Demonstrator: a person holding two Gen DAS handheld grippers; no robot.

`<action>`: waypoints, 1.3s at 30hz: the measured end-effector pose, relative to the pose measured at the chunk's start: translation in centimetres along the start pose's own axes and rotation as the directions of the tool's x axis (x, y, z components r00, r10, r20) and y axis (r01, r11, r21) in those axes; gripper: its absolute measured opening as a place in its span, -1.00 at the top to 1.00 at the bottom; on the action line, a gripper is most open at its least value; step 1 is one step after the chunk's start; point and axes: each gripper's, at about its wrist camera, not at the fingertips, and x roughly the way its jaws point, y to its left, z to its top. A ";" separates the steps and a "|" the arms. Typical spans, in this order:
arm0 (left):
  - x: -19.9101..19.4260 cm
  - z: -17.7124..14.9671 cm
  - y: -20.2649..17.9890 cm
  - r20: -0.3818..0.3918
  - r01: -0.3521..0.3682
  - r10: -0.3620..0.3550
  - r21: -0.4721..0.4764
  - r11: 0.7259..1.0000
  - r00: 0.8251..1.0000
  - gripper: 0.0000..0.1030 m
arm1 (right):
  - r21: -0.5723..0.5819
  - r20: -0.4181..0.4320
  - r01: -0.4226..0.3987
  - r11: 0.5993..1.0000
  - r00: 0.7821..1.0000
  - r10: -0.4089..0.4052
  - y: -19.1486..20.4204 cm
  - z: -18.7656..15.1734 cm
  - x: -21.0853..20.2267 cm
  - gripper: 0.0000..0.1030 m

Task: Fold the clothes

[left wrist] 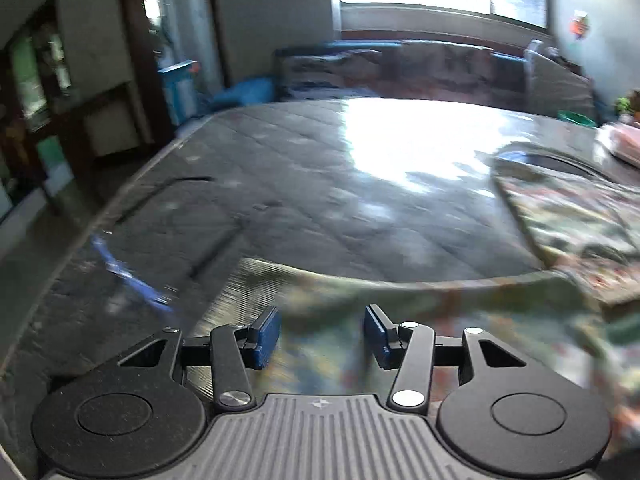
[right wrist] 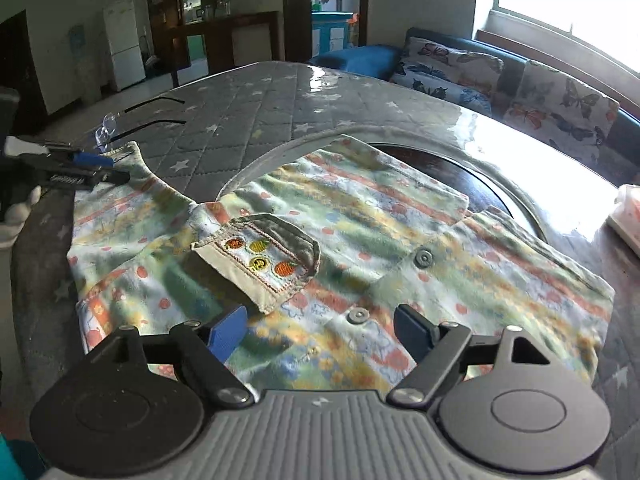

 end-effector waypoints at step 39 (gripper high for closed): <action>-6.7 1.0 -10.6 0.028 0.270 -0.277 0.148 0.951 0.961 -0.61 | 0.086 0.065 0.070 0.994 0.995 -0.076 -0.4 -9.0 -9.1 -0.84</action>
